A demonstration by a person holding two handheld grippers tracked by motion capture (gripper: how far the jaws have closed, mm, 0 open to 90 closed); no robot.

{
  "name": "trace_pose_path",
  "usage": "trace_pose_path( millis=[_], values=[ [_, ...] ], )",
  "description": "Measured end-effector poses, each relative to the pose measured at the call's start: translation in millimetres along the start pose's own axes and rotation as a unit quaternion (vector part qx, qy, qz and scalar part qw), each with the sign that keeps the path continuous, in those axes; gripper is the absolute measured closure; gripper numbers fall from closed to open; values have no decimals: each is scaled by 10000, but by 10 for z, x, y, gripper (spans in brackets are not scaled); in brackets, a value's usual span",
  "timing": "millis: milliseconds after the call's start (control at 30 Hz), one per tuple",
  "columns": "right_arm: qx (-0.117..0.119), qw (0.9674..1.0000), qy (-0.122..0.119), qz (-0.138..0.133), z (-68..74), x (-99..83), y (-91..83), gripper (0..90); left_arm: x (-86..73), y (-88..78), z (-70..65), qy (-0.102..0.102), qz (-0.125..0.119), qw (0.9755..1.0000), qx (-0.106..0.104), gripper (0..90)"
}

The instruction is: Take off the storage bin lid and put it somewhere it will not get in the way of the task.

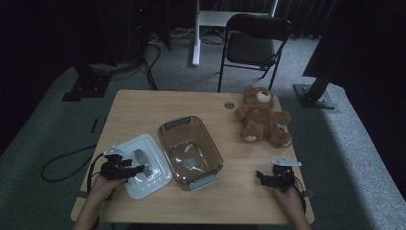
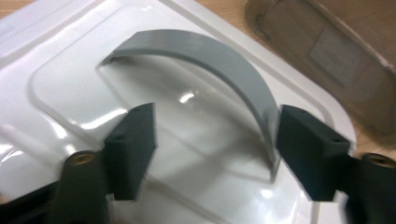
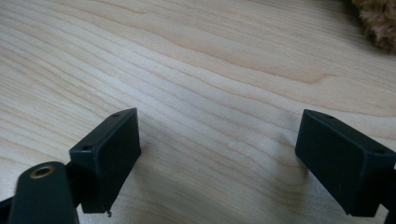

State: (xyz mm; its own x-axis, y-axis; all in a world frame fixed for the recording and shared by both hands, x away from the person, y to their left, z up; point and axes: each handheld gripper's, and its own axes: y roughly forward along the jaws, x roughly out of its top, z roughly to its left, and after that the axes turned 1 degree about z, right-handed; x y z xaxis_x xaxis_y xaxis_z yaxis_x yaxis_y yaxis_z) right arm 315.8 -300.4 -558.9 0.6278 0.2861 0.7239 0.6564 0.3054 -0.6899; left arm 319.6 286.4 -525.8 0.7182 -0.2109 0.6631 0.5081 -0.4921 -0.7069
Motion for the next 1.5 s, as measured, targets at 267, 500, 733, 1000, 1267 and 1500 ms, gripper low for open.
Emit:
trace_pose_path(
  millis=[267, 500, 733, 1000, 1267, 1500],
  values=[
    [0, 10000, 1, 1, 0, 0, 0, 132, -99, -103, 36, -71, -217, 9997, 102, 184],
    [-1, 10000, 0, 0, 0, 0, 0, 132, -155, -186, 25, 4, -412, 9966, 719, 96],
    [1, 10000, 0, 0, 0, 0, 0, 132, -248, -233, 90, -188, -415, 9942, 975, 5],
    [0, 10000, 1, 0, 0, 0, 0, 132, -420, -321, 195, -443, -606, 9867, 1439, 6],
    [0, 10000, 1, -1, 0, 0, 0, 132, -546, -338, 261, -544, -560, 9789, 1889, 6],
    [0, 10000, 1, -1, 0, 0, 0, 132, -582, -321, 302, -553, -410, 9778, 1980, 6]
  ],
)
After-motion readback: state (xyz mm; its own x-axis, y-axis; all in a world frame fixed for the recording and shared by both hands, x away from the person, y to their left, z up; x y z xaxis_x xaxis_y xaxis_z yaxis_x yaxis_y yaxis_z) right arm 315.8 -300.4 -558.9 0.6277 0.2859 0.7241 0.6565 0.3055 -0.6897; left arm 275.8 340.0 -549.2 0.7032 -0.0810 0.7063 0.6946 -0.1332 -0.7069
